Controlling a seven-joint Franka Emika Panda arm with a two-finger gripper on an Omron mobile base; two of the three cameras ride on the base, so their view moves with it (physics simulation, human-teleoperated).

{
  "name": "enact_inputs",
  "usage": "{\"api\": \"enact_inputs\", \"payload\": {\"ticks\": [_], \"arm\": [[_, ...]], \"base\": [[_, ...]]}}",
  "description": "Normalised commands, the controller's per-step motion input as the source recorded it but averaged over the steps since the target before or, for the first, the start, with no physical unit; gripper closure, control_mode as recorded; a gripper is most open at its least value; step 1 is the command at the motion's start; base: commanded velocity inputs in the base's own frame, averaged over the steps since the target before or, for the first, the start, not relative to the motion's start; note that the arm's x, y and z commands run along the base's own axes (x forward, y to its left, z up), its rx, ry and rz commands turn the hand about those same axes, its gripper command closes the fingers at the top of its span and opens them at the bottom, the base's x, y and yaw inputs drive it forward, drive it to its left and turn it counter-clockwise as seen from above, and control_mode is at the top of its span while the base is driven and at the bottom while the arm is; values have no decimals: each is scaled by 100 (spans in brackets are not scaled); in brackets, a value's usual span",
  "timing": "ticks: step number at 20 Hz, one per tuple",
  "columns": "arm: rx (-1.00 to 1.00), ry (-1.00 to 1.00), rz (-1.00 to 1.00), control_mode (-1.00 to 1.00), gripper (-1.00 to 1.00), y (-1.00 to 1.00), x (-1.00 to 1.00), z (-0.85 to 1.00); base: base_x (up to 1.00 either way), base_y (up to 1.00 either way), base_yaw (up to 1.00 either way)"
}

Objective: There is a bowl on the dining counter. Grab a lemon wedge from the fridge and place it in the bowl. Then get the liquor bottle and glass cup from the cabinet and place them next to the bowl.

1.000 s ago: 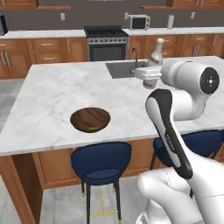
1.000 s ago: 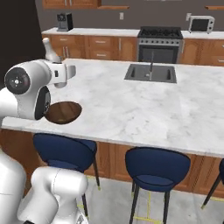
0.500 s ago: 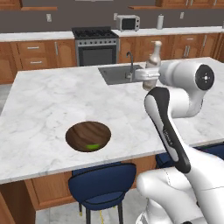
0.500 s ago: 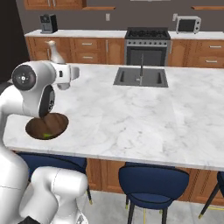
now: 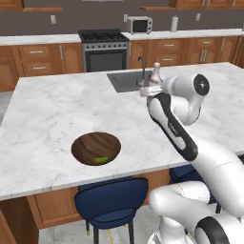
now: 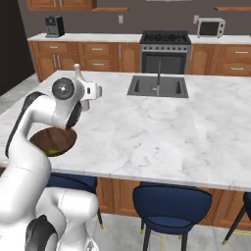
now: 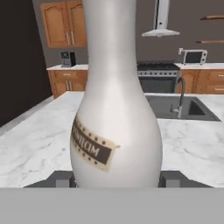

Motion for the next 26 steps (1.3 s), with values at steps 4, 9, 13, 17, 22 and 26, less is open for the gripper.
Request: {"api": "enact_inputs", "payload": {"ticks": [4,9,13,17,22,26], "arm": [[0,2,34,-100,100,-9,79,-98],[0,3,32,-100,100,0,56,-93],[-2,8,13,-100,100,0,9,-82],[-1,5,10,-100,100,0,0,-83],[-3,3,2,-100,100,24,0,-74],[-2,1,0,-100,100,26,0,-50]], "base": [[0,0,0],[0,0,0],[0,0,0],[0,0,0],[0,0,0],[0,0,0]]}}
